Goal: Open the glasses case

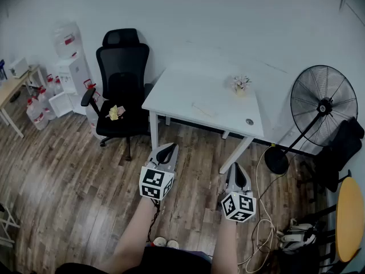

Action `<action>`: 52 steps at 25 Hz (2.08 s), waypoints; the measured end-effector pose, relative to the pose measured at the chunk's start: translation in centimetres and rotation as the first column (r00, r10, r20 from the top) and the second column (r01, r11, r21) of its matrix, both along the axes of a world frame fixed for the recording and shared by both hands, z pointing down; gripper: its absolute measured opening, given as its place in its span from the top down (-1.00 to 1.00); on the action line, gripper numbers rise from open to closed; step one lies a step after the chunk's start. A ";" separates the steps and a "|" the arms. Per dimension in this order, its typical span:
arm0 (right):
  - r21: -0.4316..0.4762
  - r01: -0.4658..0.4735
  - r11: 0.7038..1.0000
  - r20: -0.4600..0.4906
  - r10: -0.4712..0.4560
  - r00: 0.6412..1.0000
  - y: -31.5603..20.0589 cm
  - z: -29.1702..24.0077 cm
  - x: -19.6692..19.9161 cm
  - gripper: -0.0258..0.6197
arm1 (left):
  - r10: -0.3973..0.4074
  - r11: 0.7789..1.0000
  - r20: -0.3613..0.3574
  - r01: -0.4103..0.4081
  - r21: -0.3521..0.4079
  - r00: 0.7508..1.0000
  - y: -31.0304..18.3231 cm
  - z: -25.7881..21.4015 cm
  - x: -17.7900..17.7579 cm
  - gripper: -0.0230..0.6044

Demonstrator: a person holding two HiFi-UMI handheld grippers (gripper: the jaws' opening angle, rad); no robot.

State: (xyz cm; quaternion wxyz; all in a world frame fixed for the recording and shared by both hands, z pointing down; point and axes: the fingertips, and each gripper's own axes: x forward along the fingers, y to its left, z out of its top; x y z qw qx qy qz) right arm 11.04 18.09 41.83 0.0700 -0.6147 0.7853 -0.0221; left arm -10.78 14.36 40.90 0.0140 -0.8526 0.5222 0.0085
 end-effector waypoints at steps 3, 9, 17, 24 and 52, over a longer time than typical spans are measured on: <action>-0.001 0.004 1.000 -0.003 -0.004 1.000 0.1 0.0 -0.2 0.89 | 0.002 1.000 0.002 -0.002 0.000 1.000 0.2 0.0 0.0 0.90; -0.007 0.006 1.000 0.006 -0.006 1.000 0.1 0.0 -0.2 0.89 | -0.001 1.000 0.002 0.001 -0.008 1.000 0.3 0.2 -0.2 0.90; -0.006 -0.008 1.000 0.022 0.008 1.000 0.3 0.2 0.1 0.89 | 0.004 1.000 0.005 -0.004 -0.022 1.000 0.4 0.8 0.0 0.90; 0.000 -0.012 1.000 0.018 0.012 1.000 0.7 0.2 0.7 0.89 | 0.003 0.999 -0.004 -0.003 -0.040 1.000 0.8 1.7 0.3 0.88; 0.011 0.019 1.000 0.047 -0.020 0.999 -4.3 1.3 3.5 0.89 | -0.030 0.999 -0.015 0.029 -0.034 0.999 -2.4 3.1 1.4 0.57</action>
